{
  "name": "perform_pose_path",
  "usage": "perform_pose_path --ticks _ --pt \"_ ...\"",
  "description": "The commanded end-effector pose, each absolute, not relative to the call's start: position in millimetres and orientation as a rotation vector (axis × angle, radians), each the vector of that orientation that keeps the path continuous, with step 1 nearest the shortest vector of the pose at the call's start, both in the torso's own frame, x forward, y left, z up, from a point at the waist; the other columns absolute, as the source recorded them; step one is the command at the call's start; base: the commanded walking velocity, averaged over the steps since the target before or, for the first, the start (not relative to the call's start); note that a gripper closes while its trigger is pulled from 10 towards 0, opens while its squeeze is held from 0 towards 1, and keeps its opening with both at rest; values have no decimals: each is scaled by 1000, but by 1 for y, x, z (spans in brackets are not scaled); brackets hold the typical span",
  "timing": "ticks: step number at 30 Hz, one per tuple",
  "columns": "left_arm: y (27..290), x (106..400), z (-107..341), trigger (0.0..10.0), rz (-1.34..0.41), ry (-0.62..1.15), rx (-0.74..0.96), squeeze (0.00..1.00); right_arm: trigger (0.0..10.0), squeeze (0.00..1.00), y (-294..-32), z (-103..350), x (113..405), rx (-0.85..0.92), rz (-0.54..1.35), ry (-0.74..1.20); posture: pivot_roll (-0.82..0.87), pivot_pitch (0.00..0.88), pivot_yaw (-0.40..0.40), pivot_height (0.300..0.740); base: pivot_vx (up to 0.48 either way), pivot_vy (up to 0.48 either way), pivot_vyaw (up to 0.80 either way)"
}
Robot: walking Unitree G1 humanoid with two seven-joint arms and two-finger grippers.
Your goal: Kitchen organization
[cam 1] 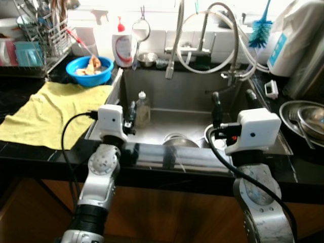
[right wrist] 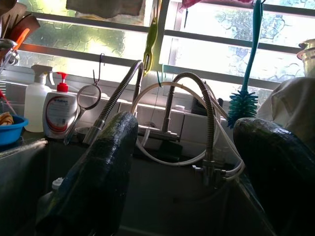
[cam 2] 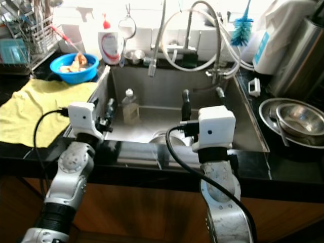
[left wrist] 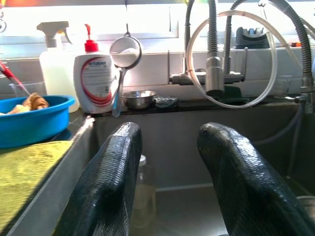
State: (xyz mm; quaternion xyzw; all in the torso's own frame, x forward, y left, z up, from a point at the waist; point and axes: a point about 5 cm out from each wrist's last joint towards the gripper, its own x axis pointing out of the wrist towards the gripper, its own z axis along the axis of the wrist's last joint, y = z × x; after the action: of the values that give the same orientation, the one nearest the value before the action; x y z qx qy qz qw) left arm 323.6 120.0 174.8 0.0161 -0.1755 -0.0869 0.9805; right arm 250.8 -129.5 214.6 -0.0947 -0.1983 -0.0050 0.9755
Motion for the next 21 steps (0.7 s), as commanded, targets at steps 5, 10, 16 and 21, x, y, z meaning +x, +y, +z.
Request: perform_pose_path --ticks 5,10,16,21 --pt "120 324 187 10000 -181 -403 59 0 10000 0 -128 216 251 -192 -9 -408 -155 0 3 740 0 0 0" --pt "120 324 187 10000 -180 -390 28 0 10000 0 -128 216 251 -192 -9 -409 -154 0 4 740 0 96 0" --pt "120 324 187 10000 -181 -392 29 0 10000 0 -128 216 251 -192 -8 -409 -152 0 4 740 0 480 0" --pt "120 323 188 10000 -188 -399 49 0 10000 0 -128 216 252 -194 -6 -409 -150 0 4 740 0 0 0"
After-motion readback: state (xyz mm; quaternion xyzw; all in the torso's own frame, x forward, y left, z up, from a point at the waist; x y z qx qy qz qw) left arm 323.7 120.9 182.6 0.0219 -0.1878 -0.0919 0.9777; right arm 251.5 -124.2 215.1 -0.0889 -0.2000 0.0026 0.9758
